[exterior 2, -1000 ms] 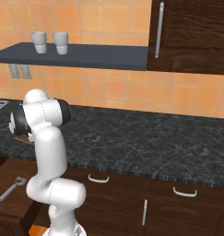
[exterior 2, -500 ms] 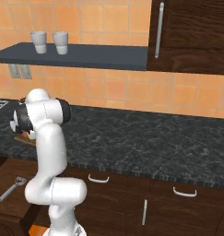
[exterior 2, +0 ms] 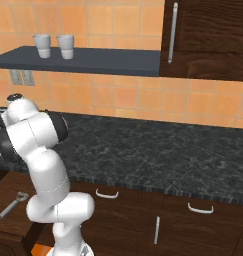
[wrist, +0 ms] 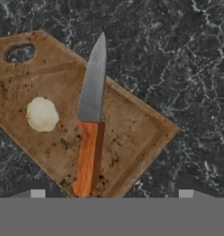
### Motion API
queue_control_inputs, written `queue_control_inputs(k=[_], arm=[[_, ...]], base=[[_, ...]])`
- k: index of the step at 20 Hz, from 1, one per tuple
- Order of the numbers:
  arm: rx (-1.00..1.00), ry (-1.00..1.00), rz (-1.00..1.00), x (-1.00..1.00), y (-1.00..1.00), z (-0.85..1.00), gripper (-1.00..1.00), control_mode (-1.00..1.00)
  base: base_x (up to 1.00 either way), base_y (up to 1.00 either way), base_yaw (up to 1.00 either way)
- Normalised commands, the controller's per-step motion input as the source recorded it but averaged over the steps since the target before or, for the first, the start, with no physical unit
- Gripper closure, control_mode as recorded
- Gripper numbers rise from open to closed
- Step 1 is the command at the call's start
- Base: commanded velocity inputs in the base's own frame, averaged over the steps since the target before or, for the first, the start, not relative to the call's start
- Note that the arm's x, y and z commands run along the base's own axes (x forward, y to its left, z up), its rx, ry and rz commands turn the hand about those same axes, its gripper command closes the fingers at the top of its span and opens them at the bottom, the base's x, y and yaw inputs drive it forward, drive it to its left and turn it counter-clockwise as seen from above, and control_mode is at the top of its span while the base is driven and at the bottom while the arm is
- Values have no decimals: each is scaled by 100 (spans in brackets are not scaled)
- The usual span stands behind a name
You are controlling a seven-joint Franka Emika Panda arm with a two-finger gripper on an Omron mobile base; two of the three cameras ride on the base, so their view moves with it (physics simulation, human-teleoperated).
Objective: Place the appropriate cutting tool for cutting the garlic skin on the cutting board.
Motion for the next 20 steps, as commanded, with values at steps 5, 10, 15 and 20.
queue_control_inputs(k=[5,10,15,20], arm=[[1,-10,-4,-42,-69,70,-100,-100],[0,-8,-10,-4,-100,60,-100,-100],[3,-7,-11,0,-100,63,-100,-100],[6,-2,-13,0,-100,50,-100,-100]], base=[[0,0,0],[0,0,0],[0,0,0],[0,0,0]])
